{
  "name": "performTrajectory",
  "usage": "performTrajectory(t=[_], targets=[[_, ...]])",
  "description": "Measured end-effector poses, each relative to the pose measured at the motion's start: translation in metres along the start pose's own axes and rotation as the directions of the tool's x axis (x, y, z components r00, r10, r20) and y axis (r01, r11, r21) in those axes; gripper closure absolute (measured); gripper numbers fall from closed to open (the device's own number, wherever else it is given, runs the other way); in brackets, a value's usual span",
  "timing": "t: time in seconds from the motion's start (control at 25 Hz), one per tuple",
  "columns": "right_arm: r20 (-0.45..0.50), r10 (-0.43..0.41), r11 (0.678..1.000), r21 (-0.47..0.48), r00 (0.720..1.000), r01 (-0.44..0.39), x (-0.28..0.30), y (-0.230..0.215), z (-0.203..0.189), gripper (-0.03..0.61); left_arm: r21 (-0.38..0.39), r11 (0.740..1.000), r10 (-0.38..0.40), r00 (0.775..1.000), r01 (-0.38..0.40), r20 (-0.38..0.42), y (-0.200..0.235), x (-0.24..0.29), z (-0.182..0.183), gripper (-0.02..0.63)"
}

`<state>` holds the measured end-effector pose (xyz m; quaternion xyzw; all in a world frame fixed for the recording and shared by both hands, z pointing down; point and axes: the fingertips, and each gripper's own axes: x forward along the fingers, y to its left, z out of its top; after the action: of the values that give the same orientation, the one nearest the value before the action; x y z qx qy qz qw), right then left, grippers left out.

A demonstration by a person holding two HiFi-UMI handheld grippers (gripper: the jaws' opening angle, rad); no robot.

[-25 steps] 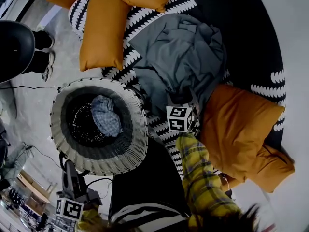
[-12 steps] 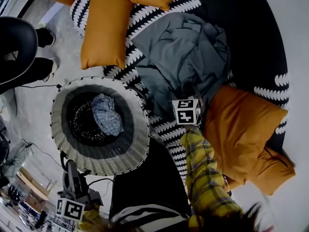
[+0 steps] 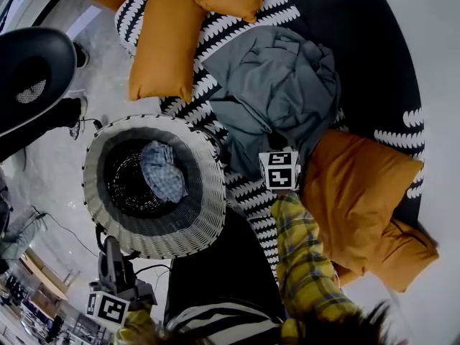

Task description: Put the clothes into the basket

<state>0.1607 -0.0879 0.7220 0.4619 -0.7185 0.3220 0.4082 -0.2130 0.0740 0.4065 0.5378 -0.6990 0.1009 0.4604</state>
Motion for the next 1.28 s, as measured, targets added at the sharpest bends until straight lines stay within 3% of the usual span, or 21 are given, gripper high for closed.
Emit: performTrajectory(t=[0.28,0.72,1.04,1.28], targets=[[0.124,-0.066,0.998,-0.005,0.99,0.067,-0.055,0.001,0.042,0.515,-0.067,0.997,-0.036,0.999,0.038,0.041,0.01,-0.012,-0.003,0.6],[0.33,-0.122,0.991,-0.019,0.936,0.135,-0.156,0.011,0.106,0.516,-0.141,0.982,-0.11,0.989,0.124,0.098,0.022,-0.035,-0.017,0.6],[0.498,-0.071,0.993,-0.045,0.864,0.107,-0.243,0.055,0.163,0.517,-0.165,0.971,-0.153,0.981,0.172,0.122,0.036,-0.051,-0.017,0.6],[0.598,0.03,0.995,-0.091,0.801,0.031,-0.308,0.104,0.196,0.517,-0.177,0.964,-0.172,0.972,0.2,0.16,0.052,-0.067,-0.019,0.6]])
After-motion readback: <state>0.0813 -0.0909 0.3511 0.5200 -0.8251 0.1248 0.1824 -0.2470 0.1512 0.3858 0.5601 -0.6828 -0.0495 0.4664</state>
